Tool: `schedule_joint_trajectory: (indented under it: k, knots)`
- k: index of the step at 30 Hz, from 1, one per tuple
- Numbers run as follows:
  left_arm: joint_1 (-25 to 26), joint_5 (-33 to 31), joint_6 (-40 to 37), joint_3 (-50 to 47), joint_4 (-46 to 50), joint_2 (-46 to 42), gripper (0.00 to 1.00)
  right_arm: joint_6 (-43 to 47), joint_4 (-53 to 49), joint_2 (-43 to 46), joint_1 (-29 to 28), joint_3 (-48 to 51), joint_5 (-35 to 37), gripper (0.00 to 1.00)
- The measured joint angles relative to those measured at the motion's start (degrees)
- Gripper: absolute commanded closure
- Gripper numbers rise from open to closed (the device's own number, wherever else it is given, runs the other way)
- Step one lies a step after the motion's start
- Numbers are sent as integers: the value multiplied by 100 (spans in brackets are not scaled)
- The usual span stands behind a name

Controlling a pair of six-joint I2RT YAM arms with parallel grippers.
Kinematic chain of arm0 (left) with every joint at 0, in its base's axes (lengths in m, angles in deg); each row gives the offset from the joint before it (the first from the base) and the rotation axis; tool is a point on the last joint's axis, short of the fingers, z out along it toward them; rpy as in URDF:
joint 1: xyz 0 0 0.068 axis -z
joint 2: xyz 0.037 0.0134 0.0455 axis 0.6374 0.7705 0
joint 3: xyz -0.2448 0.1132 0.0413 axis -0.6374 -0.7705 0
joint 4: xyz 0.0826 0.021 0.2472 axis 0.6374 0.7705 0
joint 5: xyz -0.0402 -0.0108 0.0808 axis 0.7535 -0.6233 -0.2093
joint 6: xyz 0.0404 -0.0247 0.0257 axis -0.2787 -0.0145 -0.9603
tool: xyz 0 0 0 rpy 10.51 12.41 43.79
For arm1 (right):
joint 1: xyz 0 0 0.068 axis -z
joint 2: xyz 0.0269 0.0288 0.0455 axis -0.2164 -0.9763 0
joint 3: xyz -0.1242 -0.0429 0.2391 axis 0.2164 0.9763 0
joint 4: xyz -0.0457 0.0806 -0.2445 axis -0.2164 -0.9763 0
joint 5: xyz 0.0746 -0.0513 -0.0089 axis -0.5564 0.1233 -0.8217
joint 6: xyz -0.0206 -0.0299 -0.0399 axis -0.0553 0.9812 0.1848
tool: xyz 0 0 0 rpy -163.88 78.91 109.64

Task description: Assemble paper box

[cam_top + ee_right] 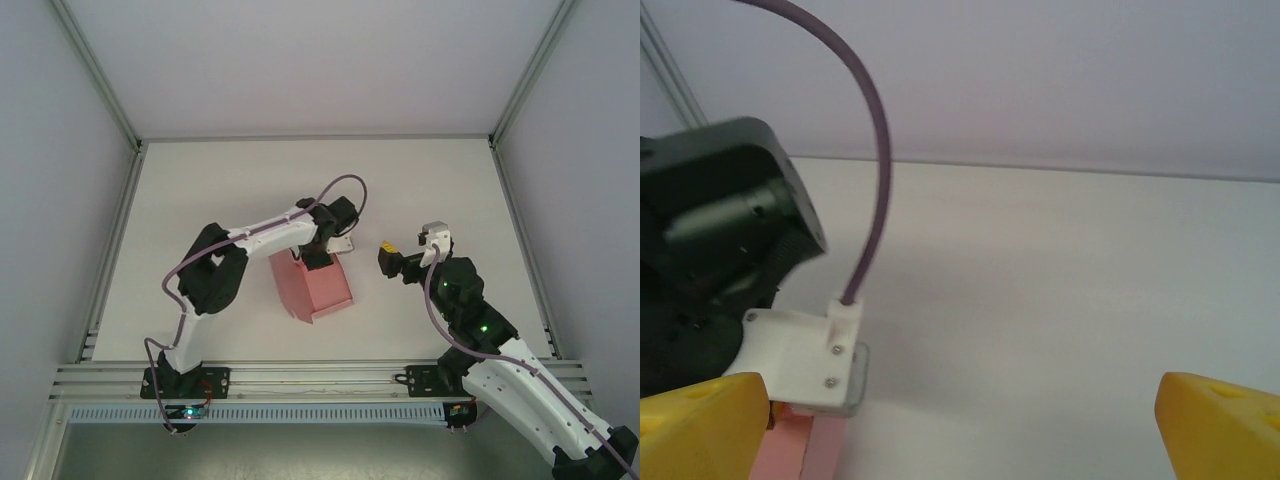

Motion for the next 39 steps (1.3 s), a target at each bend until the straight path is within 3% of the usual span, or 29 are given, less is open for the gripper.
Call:
schedule_joint_trajectory:
  k: [8,13,23,39]
  knots:
    - [527,-1733,-323,372,186,671,100,0,-50,149,0,0,2,2]
    - [758,-2531,-581,-37,-372,640,100,0,-63,221,0,0,0,2]
    - [807,-3206,-1060,-562,-1740,555,100,-2,-70,304,37,0,0,2]
    - [807,-2671,-1360,-850,-2463,321,52,0,-90,321,37,0,0,2]
